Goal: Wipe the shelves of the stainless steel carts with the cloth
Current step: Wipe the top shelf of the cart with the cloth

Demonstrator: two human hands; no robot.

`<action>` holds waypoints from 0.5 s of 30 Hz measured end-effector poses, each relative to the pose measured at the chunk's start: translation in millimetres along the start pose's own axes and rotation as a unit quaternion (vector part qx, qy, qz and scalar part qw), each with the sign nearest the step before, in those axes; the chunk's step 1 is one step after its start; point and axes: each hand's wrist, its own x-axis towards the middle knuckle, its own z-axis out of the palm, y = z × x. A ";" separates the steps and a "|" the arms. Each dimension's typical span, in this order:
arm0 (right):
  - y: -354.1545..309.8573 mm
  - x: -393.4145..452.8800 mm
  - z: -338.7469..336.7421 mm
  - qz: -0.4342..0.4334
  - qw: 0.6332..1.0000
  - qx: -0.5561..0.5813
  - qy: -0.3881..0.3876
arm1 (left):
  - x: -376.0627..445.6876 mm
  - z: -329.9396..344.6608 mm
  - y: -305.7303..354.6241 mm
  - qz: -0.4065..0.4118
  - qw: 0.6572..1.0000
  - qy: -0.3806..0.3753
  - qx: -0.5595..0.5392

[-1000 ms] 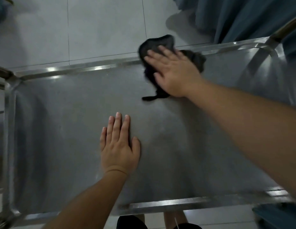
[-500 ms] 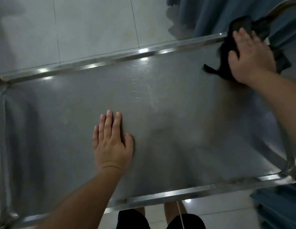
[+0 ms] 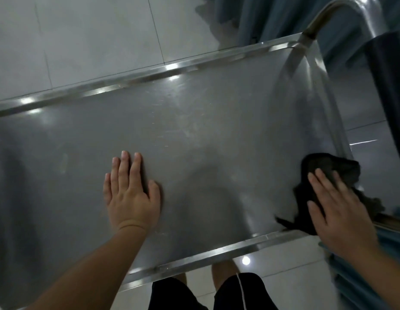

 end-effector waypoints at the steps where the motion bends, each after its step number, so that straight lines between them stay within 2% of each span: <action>1: -0.9 -0.3 -1.1 0.001 1.000 -0.007 -0.011 | -0.1 0.8 -0.2 0.000 1.000 0.003 0.000; 6: -22.7 36.6 -19.7 -0.066 0.998 -0.018 0.005 | 0.9 5.4 -0.7 0.003 1.000 0.014 0.009; 11: -81.9 155.6 -66.6 -0.094 0.993 -0.011 0.067 | 2.2 6.6 -2.6 0.007 1.000 0.016 0.016; 15: -111.4 257.1 -103.9 -0.080 0.994 -0.002 0.077 | 3.4 4.4 -1.5 0.004 1.000 0.013 0.013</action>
